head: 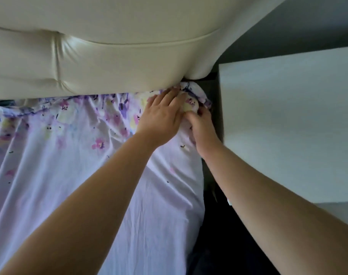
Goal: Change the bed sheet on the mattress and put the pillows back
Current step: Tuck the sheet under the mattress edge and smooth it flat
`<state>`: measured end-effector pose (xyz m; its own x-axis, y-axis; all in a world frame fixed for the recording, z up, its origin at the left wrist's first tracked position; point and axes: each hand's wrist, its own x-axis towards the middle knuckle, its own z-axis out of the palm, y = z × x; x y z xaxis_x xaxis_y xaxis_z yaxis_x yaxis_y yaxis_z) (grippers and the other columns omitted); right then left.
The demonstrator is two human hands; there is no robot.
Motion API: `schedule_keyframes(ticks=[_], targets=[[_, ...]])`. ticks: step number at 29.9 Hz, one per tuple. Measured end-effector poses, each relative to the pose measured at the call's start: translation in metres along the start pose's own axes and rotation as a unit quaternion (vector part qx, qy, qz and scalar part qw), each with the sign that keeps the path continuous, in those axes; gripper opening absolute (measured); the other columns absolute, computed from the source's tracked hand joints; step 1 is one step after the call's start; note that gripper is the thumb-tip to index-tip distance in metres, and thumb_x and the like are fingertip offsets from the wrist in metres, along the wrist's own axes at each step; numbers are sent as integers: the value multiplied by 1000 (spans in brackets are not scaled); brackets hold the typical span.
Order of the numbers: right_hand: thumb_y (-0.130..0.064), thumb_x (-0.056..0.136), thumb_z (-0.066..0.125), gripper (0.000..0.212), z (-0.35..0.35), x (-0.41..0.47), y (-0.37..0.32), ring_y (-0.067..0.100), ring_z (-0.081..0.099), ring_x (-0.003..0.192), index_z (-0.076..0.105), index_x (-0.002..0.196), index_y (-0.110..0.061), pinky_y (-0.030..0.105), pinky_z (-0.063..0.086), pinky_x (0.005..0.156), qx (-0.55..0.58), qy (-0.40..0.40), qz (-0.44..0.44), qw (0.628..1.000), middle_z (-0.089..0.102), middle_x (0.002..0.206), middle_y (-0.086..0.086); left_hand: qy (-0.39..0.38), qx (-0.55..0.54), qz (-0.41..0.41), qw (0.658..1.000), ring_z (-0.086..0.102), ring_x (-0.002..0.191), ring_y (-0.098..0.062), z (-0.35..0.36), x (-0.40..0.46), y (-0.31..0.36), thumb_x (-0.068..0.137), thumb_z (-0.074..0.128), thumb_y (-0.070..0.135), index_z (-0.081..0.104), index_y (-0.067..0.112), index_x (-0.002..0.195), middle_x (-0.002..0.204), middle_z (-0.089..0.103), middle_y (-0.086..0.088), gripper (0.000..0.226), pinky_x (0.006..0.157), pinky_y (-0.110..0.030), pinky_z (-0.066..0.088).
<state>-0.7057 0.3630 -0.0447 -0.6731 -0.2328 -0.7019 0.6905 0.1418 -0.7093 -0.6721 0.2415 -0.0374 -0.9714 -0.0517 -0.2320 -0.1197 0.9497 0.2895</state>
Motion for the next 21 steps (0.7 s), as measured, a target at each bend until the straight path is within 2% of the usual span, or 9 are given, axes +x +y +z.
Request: schedule_keyframes(ticks=[2, 4, 6, 8, 11, 13, 16, 19, 21], targets=[[-18, 85, 54, 40, 4, -30, 2, 17, 60, 93, 45, 124, -14, 22, 54, 70, 67, 6, 46, 997, 60, 106, 3, -14, 37, 8, 999, 38, 135, -25, -19, 0, 9, 90, 18, 41, 43, 20, 140, 148, 40, -4, 60, 107, -41, 32], [-12, 92, 47, 24, 12, -60, 0, 12, 54, 78, 46, 115, -18, 22, 52, 57, 79, -30, 67, 994, 55, 89, -2, -43, 86, -9, 995, 40, 129, -30, -33, -1, 15, 87, 22, 41, 45, 22, 138, 144, 41, -6, 59, 103, -44, 40], [-12, 96, 45, 17, 22, -86, -1, 14, 53, 80, 47, 112, -19, 29, 53, 69, 59, -53, 41, 996, 55, 88, -2, -87, 120, -31, 988, 39, 123, -35, -49, -1, 18, 83, 36, 40, 47, 23, 136, 141, 37, -9, 57, 98, -48, 43], [-18, 97, 47, 23, 31, -105, 5, 15, 57, 93, 45, 120, -19, 32, 50, 83, 12, -85, 6, 996, 58, 105, -1, -176, 140, -67, 972, 39, 121, -34, -64, 0, 17, 80, 51, 35, 48, 25, 132, 137, 37, -7, 54, 96, -47, 44], [-17, 88, 46, 39, 38, -127, 17, 16, 57, 102, 41, 127, -21, 36, 49, 90, -71, -157, -33, 985, 58, 115, -3, -245, 173, -125, 946, 54, 109, -32, -82, 0, 20, 83, 51, 25, 60, 17, 108, 117, 59, -8, 28, 83, -37, 47], [-23, 80, 45, 53, 39, -139, 26, 16, 53, 111, 39, 132, -19, 32, 45, 95, -136, -202, -58, 968, 55, 125, -1, -191, 163, -192, 949, 57, 103, -35, -92, -4, 22, 89, 48, 28, 63, 10, 101, 109, 62, -13, 27, 74, -33, 40], [-29, 82, 48, 60, 42, -149, 37, 16, 48, 121, 33, 140, -21, 36, 41, 103, -193, -223, -65, 953, 51, 132, 2, -15, 78, -299, 951, 57, 101, -36, -104, -11, 18, 89, 50, 34, 63, 14, 106, 107, 62, -14, 29, 71, -33, 38], [-25, 86, 49, 60, 45, -151, 40, 20, 48, 121, 30, 143, -23, 40, 41, 103, -219, -233, -69, 945, 50, 132, 6, 159, -74, -230, 957, 53, 108, -26, -105, -24, 27, 81, 51, 16, 59, 19, 117, 122, 55, -6, 36, 74, -26, 40], [-20, 90, 46, 59, 45, -150, 39, 26, 50, 118, 26, 146, -22, 40, 42, 100, -246, -251, -75, 933, 51, 133, 9, 259, -151, -234, 925, 48, 111, -14, -103, -36, 35, 77, 50, 12, 55, 17, 122, 127, 47, -4, 46, 82, -18, 40]])
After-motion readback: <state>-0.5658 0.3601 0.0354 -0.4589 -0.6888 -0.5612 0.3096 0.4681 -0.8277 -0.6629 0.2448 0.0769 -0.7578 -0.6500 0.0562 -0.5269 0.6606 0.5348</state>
